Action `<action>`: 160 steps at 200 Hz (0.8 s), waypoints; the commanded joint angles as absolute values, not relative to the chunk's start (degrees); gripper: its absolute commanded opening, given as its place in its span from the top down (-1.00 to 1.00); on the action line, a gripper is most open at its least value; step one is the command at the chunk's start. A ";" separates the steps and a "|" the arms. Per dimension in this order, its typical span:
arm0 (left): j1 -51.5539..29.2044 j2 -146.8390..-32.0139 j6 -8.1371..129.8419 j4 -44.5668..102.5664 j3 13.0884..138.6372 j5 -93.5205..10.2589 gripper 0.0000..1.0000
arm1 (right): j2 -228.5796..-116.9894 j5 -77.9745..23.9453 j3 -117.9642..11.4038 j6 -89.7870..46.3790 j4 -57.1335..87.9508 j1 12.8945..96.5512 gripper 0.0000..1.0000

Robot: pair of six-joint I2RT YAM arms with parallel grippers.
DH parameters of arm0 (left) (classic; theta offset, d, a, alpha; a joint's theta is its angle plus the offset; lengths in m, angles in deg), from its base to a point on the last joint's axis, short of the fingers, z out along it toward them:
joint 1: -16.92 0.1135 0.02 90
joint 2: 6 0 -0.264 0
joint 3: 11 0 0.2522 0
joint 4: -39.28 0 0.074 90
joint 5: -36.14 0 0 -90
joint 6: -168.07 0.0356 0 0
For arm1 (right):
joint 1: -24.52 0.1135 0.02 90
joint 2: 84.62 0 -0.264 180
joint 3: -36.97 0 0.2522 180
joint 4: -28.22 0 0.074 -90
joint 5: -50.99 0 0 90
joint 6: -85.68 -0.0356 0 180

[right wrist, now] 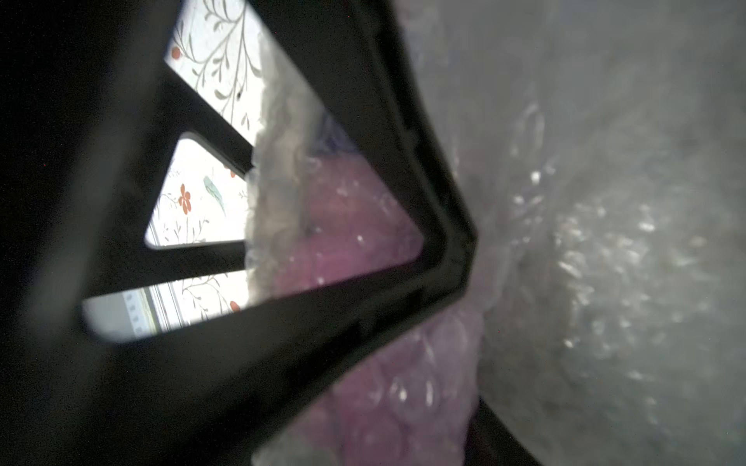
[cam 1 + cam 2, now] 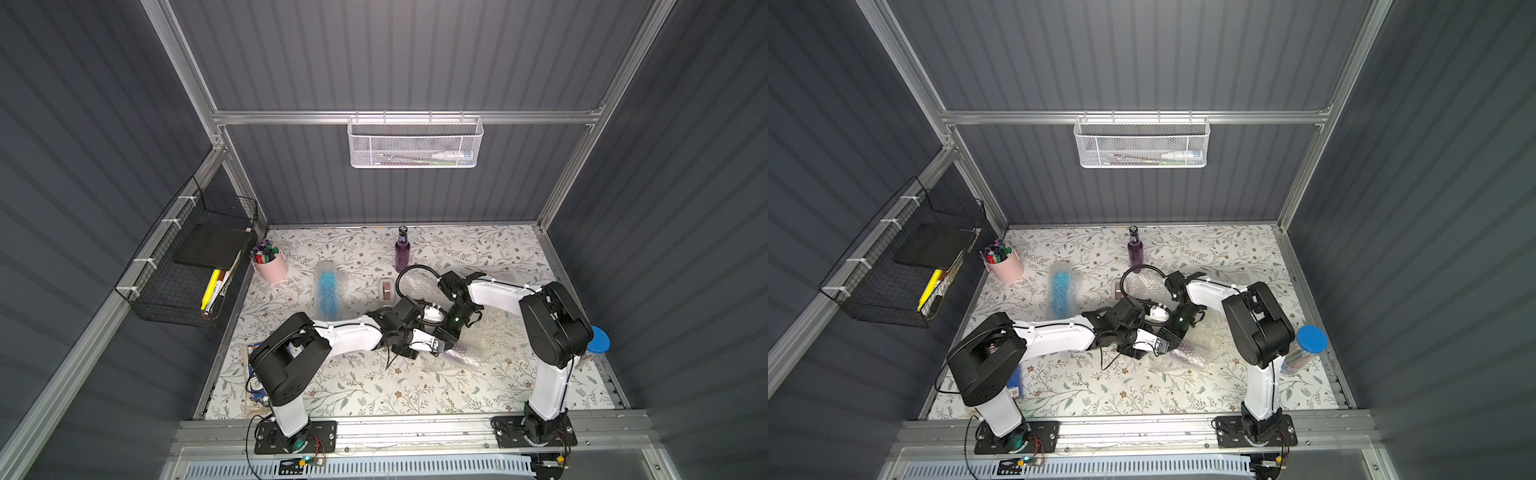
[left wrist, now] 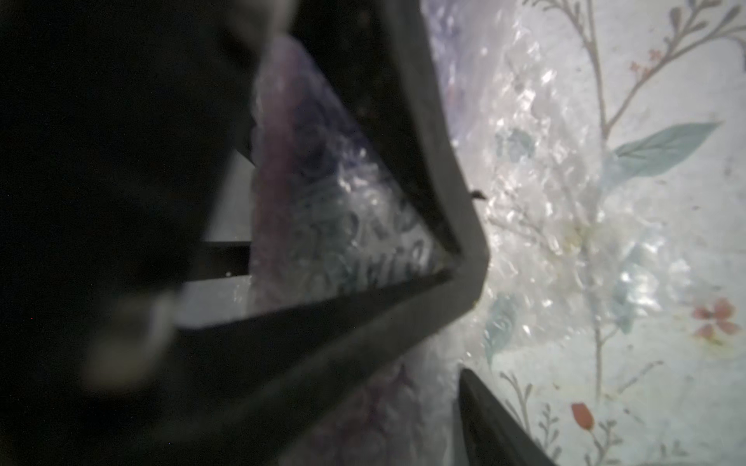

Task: Wrap wine bottles in bubble wrap
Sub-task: Wrap the wine bottle in bubble wrap.

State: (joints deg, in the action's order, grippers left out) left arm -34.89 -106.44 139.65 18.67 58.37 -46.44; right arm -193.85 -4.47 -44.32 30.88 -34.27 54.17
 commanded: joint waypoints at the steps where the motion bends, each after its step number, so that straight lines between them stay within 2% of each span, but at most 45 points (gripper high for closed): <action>1: -34.65 -108.30 137.27 20.58 61.45 -46.11 -0.24 | -194.84 -1.94 -44.49 33.58 -37.13 55.78 -0.27; 23: -34.55 -109.09 136.50 18.51 62.40 -45.69 -0.19 | -194.22 -2.01 -44.59 33.34 -36.96 55.80 -0.33; 52: -33.95 -111.09 133.74 13.13 65.14 -45.45 0.04 | -191.92 -1.76 -44.46 32.78 -36.57 55.65 -0.52; 96: -32.94 -113.02 132.44 9.91 66.43 -45.01 0.08 | -184.70 -1.38 -42.59 31.01 -35.46 54.83 -0.63; 160: -31.85 -113.40 132.21 8.13 67.38 -44.10 0.05 | -174.45 -9.41 -38.53 28.61 -35.86 51.92 -0.70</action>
